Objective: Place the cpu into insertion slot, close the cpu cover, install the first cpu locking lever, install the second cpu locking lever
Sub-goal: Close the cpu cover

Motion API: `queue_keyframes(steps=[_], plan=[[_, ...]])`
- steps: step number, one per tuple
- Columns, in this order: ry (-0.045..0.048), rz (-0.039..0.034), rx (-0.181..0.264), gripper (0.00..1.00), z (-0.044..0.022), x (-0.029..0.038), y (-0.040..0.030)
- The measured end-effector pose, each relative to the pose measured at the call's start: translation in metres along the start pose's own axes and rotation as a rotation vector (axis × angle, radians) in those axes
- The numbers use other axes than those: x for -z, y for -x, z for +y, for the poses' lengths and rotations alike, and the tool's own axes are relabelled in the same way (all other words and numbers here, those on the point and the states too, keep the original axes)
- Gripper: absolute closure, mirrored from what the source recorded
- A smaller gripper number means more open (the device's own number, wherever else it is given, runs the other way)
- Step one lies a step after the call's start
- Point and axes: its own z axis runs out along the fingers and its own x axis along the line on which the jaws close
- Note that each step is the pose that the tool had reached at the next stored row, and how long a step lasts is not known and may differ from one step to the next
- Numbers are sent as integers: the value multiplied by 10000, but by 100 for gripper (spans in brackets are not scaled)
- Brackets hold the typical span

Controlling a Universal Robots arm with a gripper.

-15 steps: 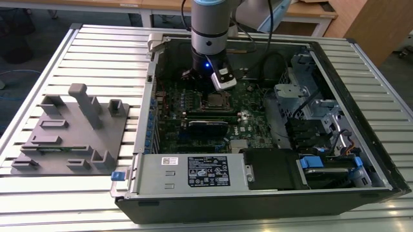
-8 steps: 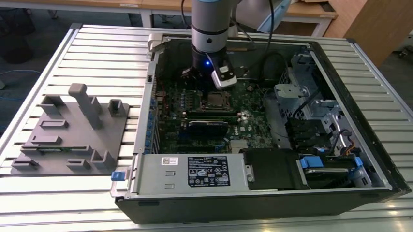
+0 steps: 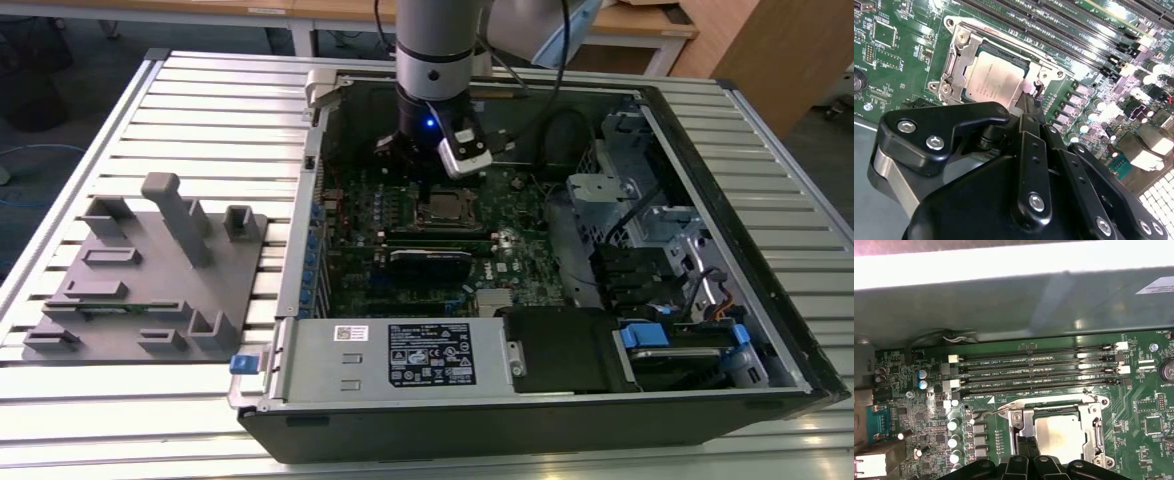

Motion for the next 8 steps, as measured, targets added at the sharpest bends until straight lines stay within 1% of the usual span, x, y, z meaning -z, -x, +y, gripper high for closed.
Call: queue_keyframes(steps=[3,8], plan=[[-5,3,0,90,2,0,23],[-3,2,-1,90,12,-6,127]])
